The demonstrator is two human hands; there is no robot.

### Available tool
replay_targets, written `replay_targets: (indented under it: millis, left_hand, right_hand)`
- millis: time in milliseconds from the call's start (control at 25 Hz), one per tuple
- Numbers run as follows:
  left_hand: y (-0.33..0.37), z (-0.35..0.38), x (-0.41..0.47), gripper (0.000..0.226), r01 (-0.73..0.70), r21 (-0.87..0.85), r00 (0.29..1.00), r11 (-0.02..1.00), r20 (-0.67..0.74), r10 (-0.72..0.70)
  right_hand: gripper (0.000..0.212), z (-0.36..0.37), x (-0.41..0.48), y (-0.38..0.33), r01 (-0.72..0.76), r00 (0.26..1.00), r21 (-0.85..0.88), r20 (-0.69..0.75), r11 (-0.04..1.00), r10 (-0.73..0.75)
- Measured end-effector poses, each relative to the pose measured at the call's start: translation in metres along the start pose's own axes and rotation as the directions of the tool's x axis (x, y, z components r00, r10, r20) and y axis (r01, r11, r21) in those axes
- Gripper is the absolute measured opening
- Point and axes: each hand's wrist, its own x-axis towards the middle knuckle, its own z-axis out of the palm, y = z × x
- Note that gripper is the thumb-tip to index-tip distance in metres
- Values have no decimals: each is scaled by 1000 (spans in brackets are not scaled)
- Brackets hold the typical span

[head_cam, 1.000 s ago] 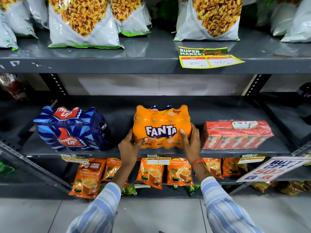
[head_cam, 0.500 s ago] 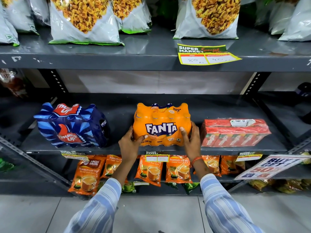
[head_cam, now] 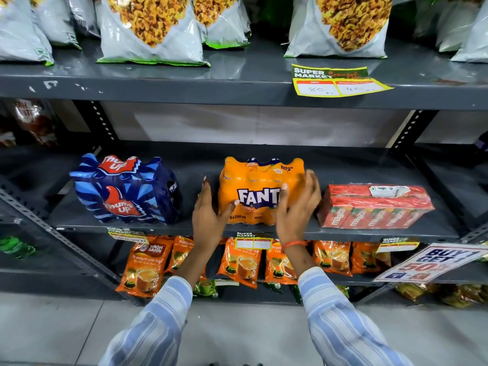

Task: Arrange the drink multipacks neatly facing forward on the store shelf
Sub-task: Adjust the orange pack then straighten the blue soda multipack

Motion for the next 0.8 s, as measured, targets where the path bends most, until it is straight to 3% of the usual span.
replay_targets:
  millis: [120, 240, 320, 440, 560, 640, 800]
  left_hand:
    - [2, -29, 7, 80, -122, 10, 982, 992, -145, 123]
    - [-13, -68, 22, 66, -192, 75, 952, 978, -227, 205]
    - [-38, -100, 33, 67, -151, 141, 937, 978, -294, 188]
    - [-93, -157, 50, 85, 24, 124, 913, 992, -407, 29]
    - [-142, -197, 63, 72, 137, -136, 947, 981, -273, -170]
    - [-158, -207, 70, 56, 155, -226, 962, 962, -187, -199]
    - [-168, -211, 73, 45, 125, -299, 967, 946, -177, -183]
  right_hand:
    - [39, 38, -14, -45, 191, 982, 150, -17, 970, -191]
    - [35, 86, -39, -79, 265, 943, 212, 145, 941, -298]
    - [40, 120, -67, -90, 214, 893, 191, 360, 958, -272]
    - [60, 160, -105, -91, 70, 785, 128, 604, 989, -134]
    - [68, 178, -122, -86, -13, 776, 107, 628, 994, -58]
    - [67, 183, -124, -82, -14, 785, 103, 618, 995, -53]
    - [65, 183, -119, -73, 57, 789, 63, 609, 996, -84]
